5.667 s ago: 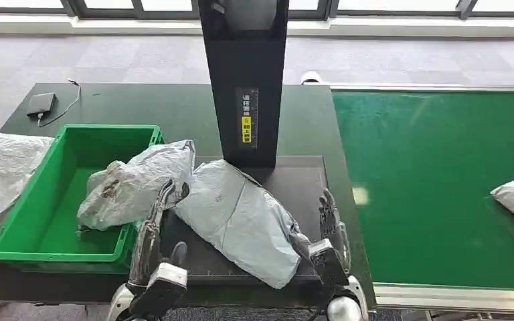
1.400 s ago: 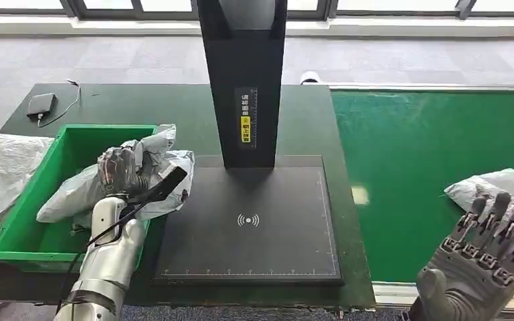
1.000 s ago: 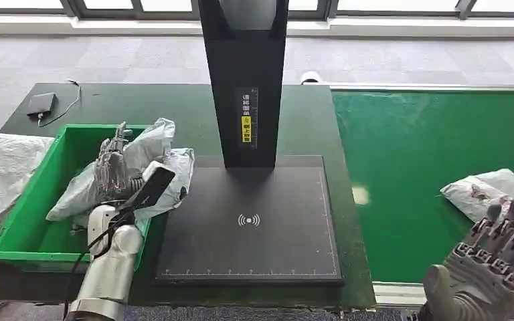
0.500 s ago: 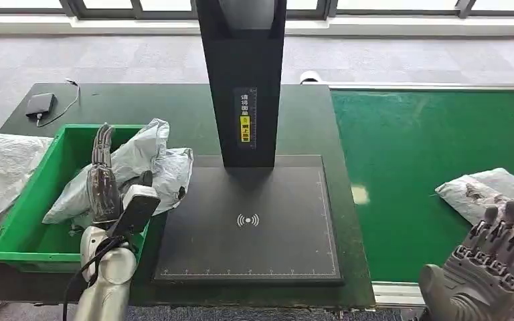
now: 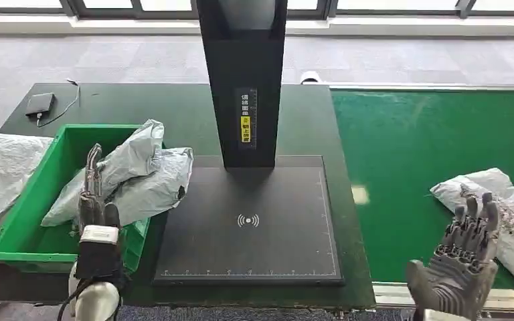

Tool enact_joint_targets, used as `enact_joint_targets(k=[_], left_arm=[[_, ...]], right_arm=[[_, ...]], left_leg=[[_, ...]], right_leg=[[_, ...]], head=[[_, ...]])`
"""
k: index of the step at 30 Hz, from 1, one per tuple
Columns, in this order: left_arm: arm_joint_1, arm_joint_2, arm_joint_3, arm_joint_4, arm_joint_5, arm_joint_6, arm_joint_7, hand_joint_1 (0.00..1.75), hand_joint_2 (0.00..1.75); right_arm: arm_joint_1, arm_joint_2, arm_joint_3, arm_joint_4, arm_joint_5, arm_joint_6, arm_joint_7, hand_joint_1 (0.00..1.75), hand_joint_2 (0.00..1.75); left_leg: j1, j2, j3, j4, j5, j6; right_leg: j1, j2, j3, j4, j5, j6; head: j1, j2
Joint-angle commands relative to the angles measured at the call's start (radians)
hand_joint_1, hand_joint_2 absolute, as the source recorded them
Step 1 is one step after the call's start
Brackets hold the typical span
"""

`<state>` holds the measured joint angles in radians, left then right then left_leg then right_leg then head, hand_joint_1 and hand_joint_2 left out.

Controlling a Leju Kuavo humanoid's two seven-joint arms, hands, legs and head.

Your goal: Moved the parcel from conveyor to table for the left to box.

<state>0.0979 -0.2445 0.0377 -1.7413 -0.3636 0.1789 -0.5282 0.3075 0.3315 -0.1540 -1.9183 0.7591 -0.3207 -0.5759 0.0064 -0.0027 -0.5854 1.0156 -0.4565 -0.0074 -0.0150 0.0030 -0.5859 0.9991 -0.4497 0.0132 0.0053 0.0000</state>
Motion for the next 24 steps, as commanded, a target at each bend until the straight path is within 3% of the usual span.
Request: enact_joint_targets(k=[1, 5, 8, 21, 24], left_arm=[[0.186, -0.010, -0.127, -0.007, 0.127, -0.178, -0.170, 0.00, 0.00], [0.157, -0.005, -0.124, 0.038, 0.135, -0.112, -0.158, 0.00, 0.00], [0.144, -0.010, -0.103, 0.046, 0.156, -0.150, -0.144, 0.00, 0.00], [0.149, -0.013, -0.096, 0.048, 0.153, -0.158, -0.138, 0.00, 0.00], [0.145, -0.010, -0.073, 0.061, 0.176, -0.182, -0.141, 0.00, 0.00]], right_arm=[[-0.323, -0.283, -0.362, 0.785, 0.344, -0.092, 0.221, 0.00, 1.75], [-0.328, -0.348, -0.438, 0.853, 0.468, -0.128, 0.332, 0.00, 1.75], [-0.325, -0.354, -0.490, 0.877, 0.471, -0.115, 0.328, 0.00, 1.75], [-0.323, -0.342, -0.495, 0.868, 0.486, -0.109, 0.337, 0.00, 1.75], [-0.334, -0.376, -0.516, 0.912, 0.511, -0.094, 0.364, 0.00, 1.75]], left_leg=[[0.002, 0.004, 0.007, -0.006, 0.001, 0.002], [0.000, -0.002, 0.004, -0.004, 0.002, 0.005], [-0.003, -0.004, 0.002, -0.001, 0.000, 0.006], [-0.003, -0.002, 0.001, -0.001, 0.000, 0.006], [-0.003, -0.002, 0.001, -0.001, 0.000, 0.006]], right_leg=[[0.002, 0.004, 0.008, -0.010, 0.004, 0.001], [0.000, -0.003, 0.007, -0.009, 0.002, 0.004], [-0.003, -0.005, 0.006, -0.005, 0.001, 0.005], [-0.002, -0.003, 0.003, -0.003, 0.000, 0.004], [-0.002, -0.003, 0.004, -0.004, 0.000, 0.004]], head=[[0.000, 0.000], [0.000, 0.000], [0.000, 0.000], [0.000, 0.000], [0.000, 0.000]])
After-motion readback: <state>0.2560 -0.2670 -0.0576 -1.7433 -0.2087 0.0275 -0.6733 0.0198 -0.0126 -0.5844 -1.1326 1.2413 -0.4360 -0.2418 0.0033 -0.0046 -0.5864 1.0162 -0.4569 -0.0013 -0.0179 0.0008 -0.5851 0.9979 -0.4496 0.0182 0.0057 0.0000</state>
